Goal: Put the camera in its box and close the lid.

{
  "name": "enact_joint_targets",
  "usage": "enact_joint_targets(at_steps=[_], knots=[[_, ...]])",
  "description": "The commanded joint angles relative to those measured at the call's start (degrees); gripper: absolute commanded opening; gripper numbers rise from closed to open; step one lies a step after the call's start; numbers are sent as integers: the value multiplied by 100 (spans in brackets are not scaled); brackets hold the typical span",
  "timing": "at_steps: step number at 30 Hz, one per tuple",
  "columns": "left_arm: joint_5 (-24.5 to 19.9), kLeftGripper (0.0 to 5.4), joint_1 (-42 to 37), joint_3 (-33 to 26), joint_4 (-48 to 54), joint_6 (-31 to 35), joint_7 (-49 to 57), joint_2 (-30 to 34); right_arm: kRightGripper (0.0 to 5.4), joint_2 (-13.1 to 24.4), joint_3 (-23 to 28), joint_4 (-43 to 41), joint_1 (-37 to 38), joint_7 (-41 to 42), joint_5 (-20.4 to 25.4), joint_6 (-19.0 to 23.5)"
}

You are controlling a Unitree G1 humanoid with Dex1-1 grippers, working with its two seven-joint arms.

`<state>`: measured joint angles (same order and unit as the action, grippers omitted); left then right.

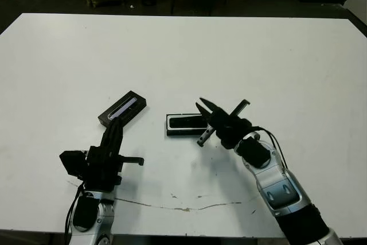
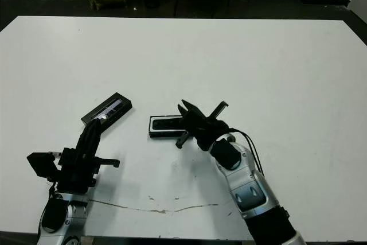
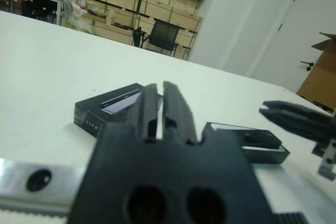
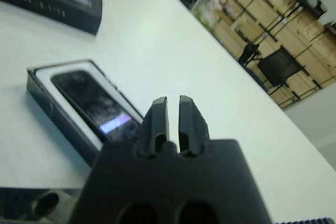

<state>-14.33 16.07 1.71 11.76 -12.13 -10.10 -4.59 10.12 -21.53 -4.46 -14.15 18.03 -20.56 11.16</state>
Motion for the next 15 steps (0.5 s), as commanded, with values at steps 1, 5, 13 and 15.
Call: enact_joint_targets(at_steps=[1,5,13,15], knots=[[64,0,62,-14,-67,-8,18,44,2,34,-32,195,52,41,4,69],[76,0,87,-7,15,77,70,23,2,88,-89,250,110,116,-47,223],[84,0,96,6,22,75,73,24,2,234,-198,246,297,303,-95,457],[47,0,88,4,13,67,50,23,2,269,-197,229,358,319,-82,443]])
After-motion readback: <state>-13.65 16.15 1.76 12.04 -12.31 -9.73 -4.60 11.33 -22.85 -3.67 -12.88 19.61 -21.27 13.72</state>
